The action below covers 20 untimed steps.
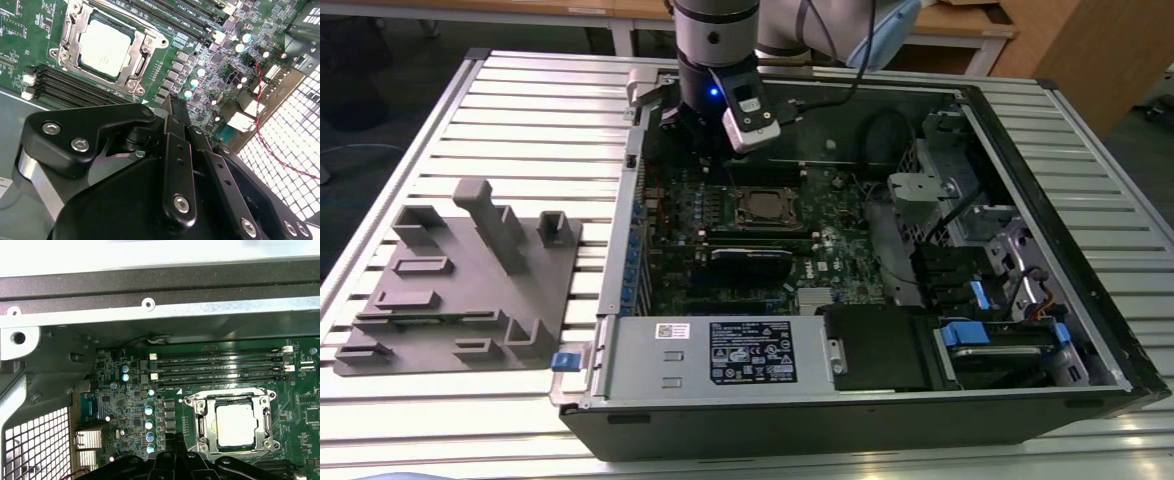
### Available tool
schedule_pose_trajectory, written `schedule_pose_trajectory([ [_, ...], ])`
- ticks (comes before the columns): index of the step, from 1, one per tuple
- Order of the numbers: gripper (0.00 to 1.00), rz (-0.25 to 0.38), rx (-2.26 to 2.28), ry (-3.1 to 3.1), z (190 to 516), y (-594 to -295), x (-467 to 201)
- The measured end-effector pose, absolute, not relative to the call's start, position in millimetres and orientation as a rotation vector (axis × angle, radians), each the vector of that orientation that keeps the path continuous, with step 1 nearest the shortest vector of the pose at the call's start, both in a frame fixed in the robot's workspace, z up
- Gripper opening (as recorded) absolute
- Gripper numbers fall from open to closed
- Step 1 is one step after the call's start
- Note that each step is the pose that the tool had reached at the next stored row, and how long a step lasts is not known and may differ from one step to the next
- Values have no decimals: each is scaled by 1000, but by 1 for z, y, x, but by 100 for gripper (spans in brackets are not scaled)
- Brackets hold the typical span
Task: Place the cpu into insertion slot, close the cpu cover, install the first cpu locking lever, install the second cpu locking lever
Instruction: 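Install the first cpu locking lever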
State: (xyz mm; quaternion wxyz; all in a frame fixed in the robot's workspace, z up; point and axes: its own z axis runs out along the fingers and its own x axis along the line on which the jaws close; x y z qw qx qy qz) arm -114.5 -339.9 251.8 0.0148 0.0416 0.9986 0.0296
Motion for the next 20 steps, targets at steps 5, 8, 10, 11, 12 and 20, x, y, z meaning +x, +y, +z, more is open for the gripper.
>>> schedule_pose_trajectory([
  [5,11,92,130,3108,252,-340,-115],
  [8,11,92,130,3108,252,-340,-115],
  [10,11,92,130,3108,252,-340,-115],
  [11,11,92,130,3108,252,-340,-116],
  [12,11,92,130,3108,252,-340,-117],
  [20,11,93,130,3108,251,-340,-129],
])
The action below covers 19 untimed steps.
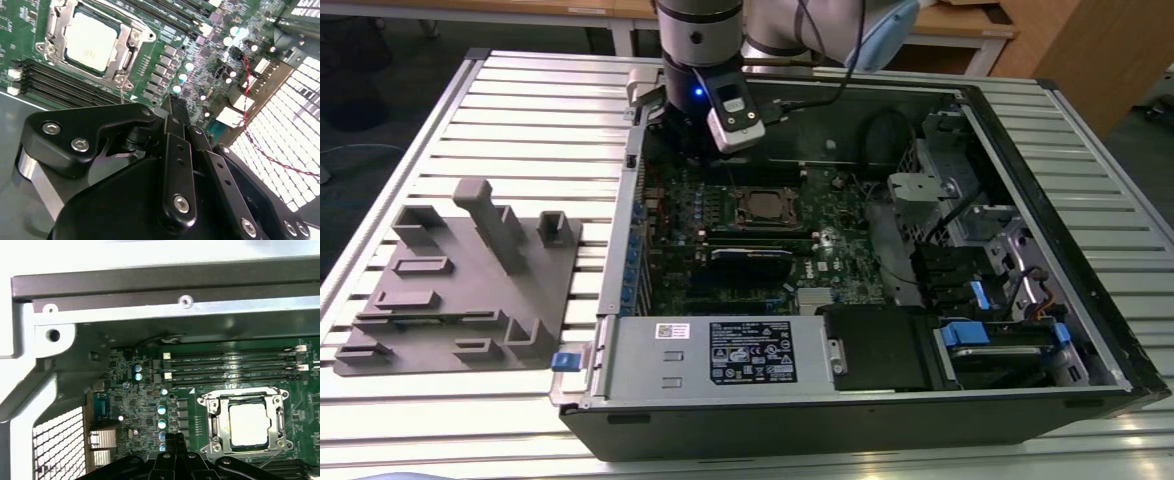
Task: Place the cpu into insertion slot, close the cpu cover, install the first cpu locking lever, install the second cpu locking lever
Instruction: 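Install the first cpu locking lever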
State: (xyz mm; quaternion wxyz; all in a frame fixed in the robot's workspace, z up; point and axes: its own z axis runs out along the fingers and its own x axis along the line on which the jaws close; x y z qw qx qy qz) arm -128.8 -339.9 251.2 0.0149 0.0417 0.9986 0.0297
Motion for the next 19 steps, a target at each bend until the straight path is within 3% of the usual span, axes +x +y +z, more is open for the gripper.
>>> schedule_pose_trajectory([
  [7,11,125,130,3108,251,-338,-129],
  [19,11,125,131,3108,251,-321,-129],
])
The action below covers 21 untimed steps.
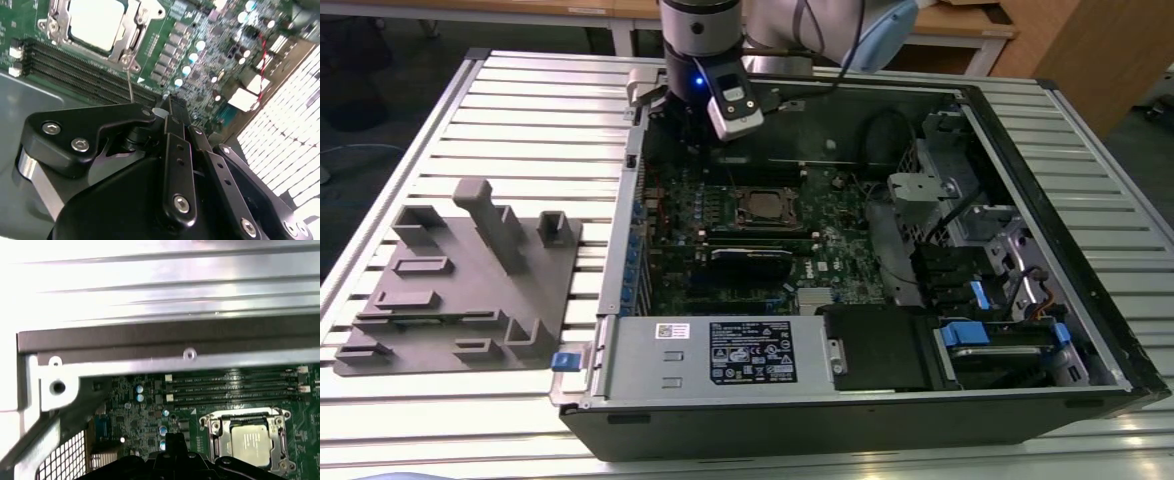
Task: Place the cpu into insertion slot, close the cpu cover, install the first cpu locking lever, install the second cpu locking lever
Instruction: 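Install the first cpu locking lever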
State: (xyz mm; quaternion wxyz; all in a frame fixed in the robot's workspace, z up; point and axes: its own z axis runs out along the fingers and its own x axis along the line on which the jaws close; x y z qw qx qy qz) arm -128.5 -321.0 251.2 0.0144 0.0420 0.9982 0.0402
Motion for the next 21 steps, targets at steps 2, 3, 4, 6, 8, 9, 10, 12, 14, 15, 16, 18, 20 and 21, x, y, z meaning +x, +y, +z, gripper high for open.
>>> schedule_pose_trajectory([
  [2,11,125,131,3108,251,-319,-128],
  [3,11,125,131,3108,251,-318,-128],
  [4,11,125,131,3108,251,-317,-128],
  [6,11,125,131,3108,251,-317,-128],
  [8,11,125,131,3108,251,-317,-128],
  [9,11,125,131,3108,251,-317,-128],
  [10,11,125,131,3108,251,-317,-128],
  [12,11,125,131,3108,251,-317,-126],
  [14,11,125,131,3108,251,-317,-125],
  [15,11,125,131,3108,251,-317,-125],
  [16,11,125,131,3108,251,-317,-125],
  [18,11,125,131,3108,251,-317,-123],
  [20,11,125,131,3108,251,-317,-122],
  [21,11,125,131,3108,251,-317,-121],
])
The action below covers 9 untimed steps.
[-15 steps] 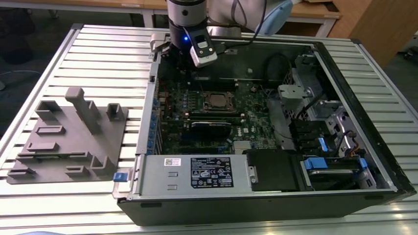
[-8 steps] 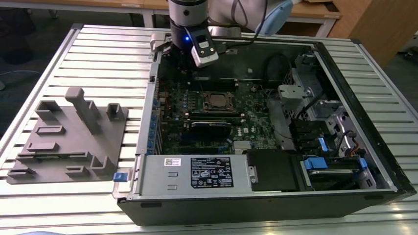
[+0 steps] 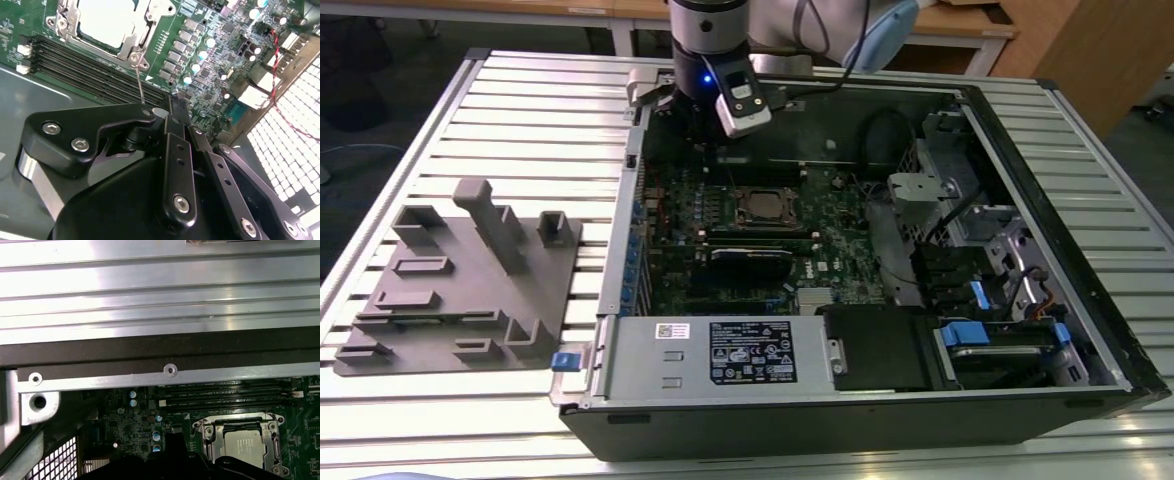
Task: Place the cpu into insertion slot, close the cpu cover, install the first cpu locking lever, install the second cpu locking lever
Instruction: 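Install the first cpu locking lever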
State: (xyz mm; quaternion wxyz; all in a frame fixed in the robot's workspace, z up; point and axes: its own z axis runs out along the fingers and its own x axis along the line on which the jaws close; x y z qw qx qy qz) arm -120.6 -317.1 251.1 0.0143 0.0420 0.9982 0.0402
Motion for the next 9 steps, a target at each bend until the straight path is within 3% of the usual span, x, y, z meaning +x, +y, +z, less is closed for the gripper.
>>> schedule_pose_trajectory([
  [9,11,125,131,3108,251,-317,-113],
])
